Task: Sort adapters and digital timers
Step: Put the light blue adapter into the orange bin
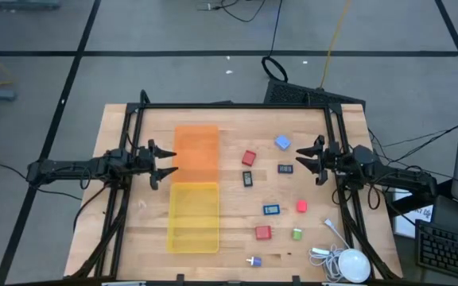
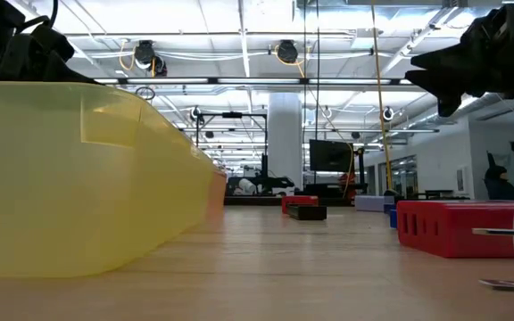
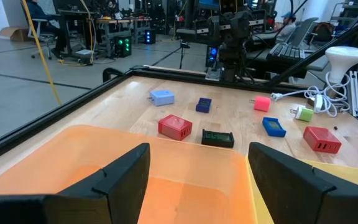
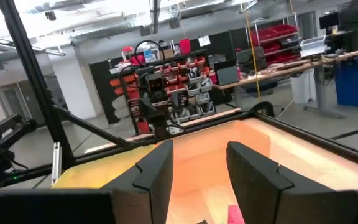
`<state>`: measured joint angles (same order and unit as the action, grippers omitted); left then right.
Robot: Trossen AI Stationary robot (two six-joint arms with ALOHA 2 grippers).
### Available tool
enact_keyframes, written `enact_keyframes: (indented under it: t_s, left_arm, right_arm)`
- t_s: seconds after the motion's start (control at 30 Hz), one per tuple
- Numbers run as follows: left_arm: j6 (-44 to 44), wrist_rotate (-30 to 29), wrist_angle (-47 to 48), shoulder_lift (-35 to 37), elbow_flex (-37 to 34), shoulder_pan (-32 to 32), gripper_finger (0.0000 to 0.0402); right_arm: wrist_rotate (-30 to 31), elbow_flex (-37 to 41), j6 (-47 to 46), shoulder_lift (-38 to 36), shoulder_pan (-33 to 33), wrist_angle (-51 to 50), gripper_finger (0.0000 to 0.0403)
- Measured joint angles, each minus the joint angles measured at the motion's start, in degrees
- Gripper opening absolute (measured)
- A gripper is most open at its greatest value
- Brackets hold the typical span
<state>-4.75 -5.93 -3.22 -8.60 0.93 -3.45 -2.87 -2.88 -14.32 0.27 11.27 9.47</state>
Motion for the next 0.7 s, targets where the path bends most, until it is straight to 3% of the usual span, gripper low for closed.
enact_keyframes:
  t_s: [0.13, 0.27, 0.5, 0.7]
  left_arm:
    - [0.0, 0.0, 0.0, 0.0, 0.0, 0.0, 0.0274]
    - [0.0, 0.0, 0.0, 0.0, 0.0, 0.0, 0.0274]
    - [0.0, 0.0, 0.0, 0.0, 0.0, 0.0, 0.0274]
    - [0.0, 0.0, 0.0, 0.0, 0.0, 0.0, 0.0273]
  right_arm:
    - [5.3, 0.0, 0.6, 1.8, 0.0, 0.2, 0.0146]
    - [9.2, 0.0, 1.8, 8.1, 0.0, 0.7, 0.0192]
    - [21.4, -1.6, 3.2, 28.1, 0.3, 5.2, 0.0317]
    - [22.4, -4.8, 1.9, 45.4, 3.6, 8.4, 0.0336]
